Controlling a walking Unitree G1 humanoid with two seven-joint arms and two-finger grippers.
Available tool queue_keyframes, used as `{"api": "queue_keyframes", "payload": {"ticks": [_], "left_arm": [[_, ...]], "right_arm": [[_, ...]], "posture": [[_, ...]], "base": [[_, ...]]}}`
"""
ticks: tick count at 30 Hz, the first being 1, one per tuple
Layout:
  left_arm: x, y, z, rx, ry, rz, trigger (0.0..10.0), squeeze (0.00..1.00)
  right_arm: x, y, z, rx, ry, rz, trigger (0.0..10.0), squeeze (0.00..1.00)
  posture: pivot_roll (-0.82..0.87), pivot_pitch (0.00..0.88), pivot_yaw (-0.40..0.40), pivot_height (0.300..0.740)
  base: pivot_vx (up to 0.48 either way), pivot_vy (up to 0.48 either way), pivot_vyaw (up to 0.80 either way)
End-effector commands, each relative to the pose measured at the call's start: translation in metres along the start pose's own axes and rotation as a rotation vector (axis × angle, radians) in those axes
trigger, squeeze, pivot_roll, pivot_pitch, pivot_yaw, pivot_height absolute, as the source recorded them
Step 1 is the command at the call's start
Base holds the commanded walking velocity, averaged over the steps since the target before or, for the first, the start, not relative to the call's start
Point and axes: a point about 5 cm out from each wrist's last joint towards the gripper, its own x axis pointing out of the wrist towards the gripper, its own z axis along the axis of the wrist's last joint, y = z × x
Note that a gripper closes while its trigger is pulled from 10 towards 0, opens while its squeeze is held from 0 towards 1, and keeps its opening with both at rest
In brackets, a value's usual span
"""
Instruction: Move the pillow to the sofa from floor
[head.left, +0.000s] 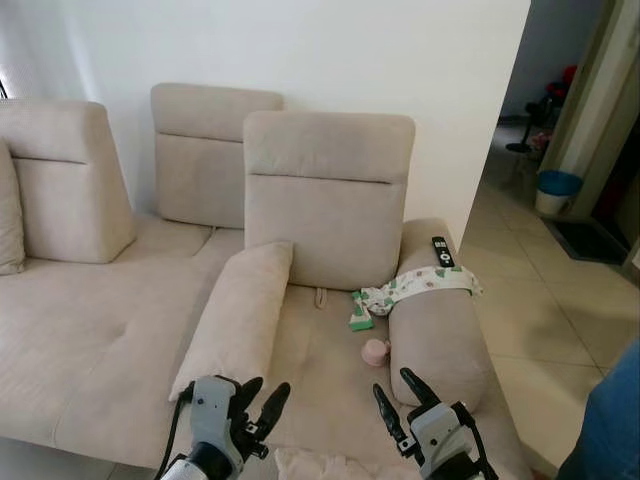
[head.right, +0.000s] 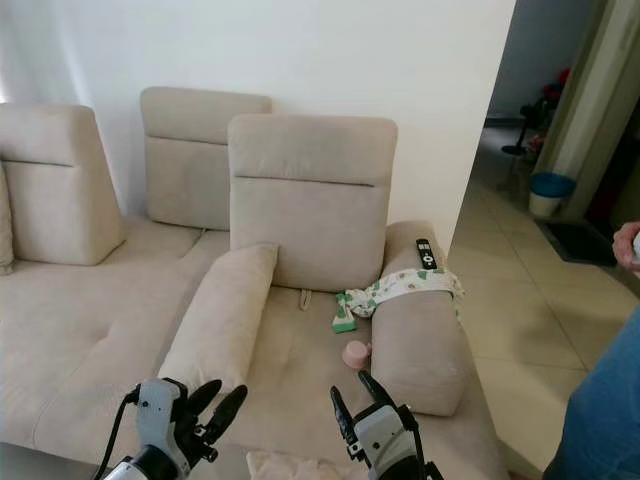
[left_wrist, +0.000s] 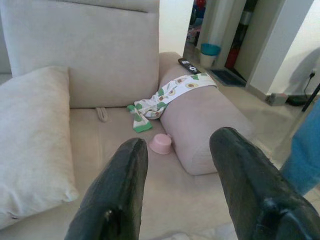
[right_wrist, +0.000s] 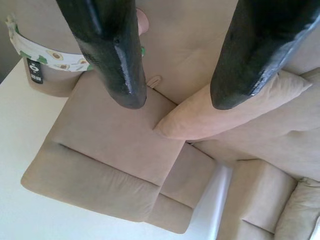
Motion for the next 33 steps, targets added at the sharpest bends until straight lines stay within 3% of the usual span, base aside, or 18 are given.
{"api": "queue_keyframes", "payload": {"ticks": [1, 5, 33], "left_arm": [[0.0057, 0.0024, 0.0018, 0.064, 0.010, 0.005, 10.0, 0.00], [0.0132, 0.0047, 0.0042, 0.110, 0.030, -0.007, 10.0, 0.00], [0.0103, -0.0001, -0.0048, 0.164, 0.069, -0.007, 10.0, 0.00]], "right_arm": [[-0.0015, 0.0036, -0.0034, 0.029, 0.020, 0.029, 10.0, 0.00], [-0.0014, 0.0070, -0.0026, 0.057, 0.014, 0.052, 10.0, 0.00], [-0.0058, 0.0081, -0.0038, 0.115, 0.030, 0.050, 10.0, 0.00]], "posture": [[0.12, 0.000, 0.029, 0.740], [0.12, 0.000, 0.028, 0.740], [0.12, 0.000, 0.029, 0.630]], "base": [[0.000, 0.000, 0.00], [0.000, 0.000, 0.00], [0.000, 0.000, 0.00]]}}
